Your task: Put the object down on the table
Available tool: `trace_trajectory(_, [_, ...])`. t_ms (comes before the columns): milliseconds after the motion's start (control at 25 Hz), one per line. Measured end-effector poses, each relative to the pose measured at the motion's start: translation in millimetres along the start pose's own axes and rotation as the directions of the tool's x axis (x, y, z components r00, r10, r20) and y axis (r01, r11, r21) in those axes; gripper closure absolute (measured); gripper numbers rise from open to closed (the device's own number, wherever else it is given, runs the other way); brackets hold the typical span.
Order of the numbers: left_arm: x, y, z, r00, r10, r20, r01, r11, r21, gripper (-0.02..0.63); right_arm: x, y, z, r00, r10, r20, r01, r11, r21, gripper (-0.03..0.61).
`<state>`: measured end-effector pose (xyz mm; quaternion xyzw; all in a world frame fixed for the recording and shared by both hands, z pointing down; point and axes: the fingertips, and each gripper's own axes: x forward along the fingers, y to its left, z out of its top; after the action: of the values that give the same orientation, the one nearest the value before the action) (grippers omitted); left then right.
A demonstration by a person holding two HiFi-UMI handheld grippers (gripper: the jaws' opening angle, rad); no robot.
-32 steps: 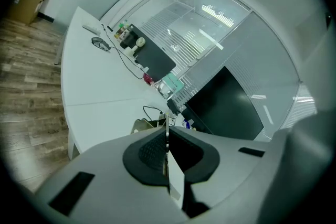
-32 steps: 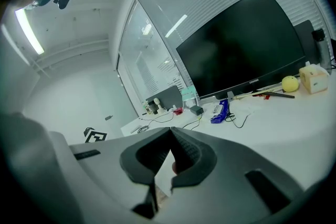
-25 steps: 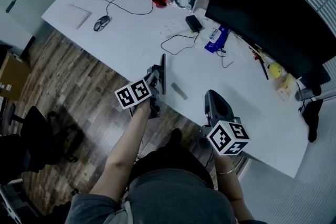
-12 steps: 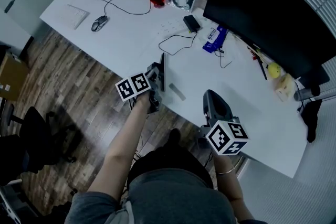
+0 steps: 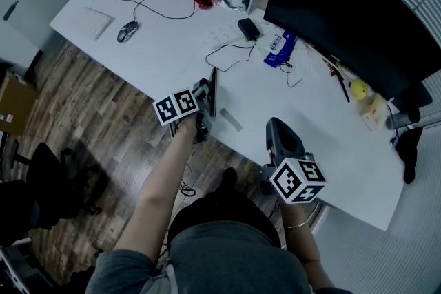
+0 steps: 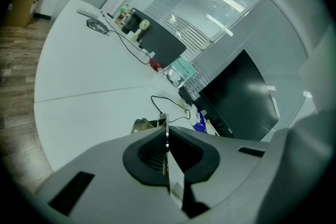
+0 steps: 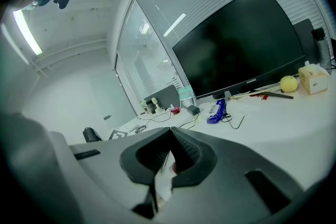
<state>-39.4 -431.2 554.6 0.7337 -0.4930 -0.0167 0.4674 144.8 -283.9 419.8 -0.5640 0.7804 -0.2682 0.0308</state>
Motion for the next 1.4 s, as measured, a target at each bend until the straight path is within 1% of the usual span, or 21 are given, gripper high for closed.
trace_trajectory(240, [6,4,-7,1.0,0.014,-0.026,-0.013,1.0,0.007,0.591,-1,-1,-1,1.0,-0.004,0.001,0.004,1.0,0.001,0.574])
trace_trajectory(360, [7,5,-7,1.0,0.009,-0.024,-0.009,1.0,-0.002,0.591,-2,-2,-1,1.0,-0.007,0.001,0.007,1.0,0.002,0.575])
trace_trajectory(760, [8,5,-7,1.0,0.008,-0.024,-0.008,1.0,0.018,0.589,-3,-2,-3,1.0,-0.01,-0.005,0.01,1.0,0.0,0.574])
trace_trajectory(1040, [5,12,-8,0.998,0.048,-0.039,-0.047,0.998,0.046,0.586,-4,-1,-4,1.0,-0.007,-0.008,0.007,1.0,-0.004,0.574])
trace_trajectory(1080, [5,12,-8,0.998,0.051,-0.038,-0.049,0.998,0.048,0.579,-3,-1,-4,1.0,-0.005,-0.008,0.005,1.0,-0.005,0.574])
trace_trajectory(1160, [4,12,-9,0.998,0.05,-0.043,-0.047,0.998,0.049,0.517,-3,0,-4,1.0,-0.002,-0.009,0.001,1.0,-0.006,0.574])
trace_trajectory(1400, [-3,14,-3,0.998,0.061,-0.035,-0.058,0.995,0.082,0.482,-2,6,-6,1.0,0.01,-0.01,-0.01,1.0,-0.01,0.574])
